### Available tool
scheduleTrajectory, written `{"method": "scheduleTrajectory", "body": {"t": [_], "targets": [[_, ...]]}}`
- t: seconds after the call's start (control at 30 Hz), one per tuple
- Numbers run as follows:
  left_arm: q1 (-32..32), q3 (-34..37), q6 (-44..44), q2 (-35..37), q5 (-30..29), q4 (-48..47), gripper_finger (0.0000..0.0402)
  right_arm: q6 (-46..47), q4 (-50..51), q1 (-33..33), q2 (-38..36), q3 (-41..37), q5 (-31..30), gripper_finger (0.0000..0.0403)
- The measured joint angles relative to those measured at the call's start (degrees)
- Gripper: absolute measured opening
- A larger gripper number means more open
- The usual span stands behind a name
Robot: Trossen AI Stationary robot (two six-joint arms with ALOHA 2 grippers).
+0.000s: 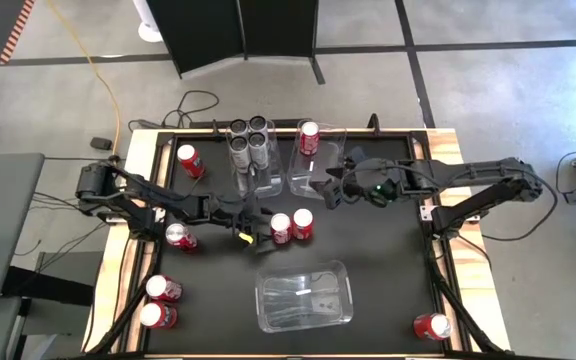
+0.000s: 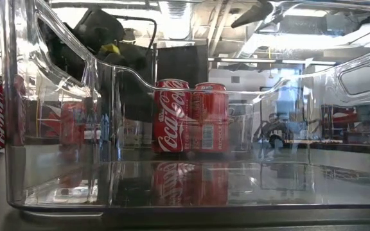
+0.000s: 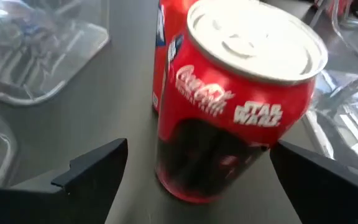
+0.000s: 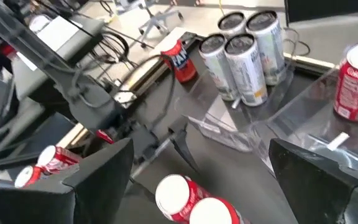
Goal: Sort soda cans
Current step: Put the top right red soda can into the top right transparent bin
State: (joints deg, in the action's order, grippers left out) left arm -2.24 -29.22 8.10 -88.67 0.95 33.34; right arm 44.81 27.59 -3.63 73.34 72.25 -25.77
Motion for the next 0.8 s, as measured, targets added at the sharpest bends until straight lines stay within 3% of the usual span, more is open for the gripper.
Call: {"method": "scheduleTrajectory", "body": {"t": [0.47, 0.8], "targets": [[0.0, -2.9, -0.8, -11.5, 0.0, 11.4, 0.0389, 0.2, -3.2, 0.1, -0.8, 0.0, 0.4, 0.0387], [0.0, -7.0, -2.6, -12.7, 0.0, 6.3, 0.0378, -0.1, -4.3, 1.9, -1.1, 0.0, 0.6, 0.0387]]}}
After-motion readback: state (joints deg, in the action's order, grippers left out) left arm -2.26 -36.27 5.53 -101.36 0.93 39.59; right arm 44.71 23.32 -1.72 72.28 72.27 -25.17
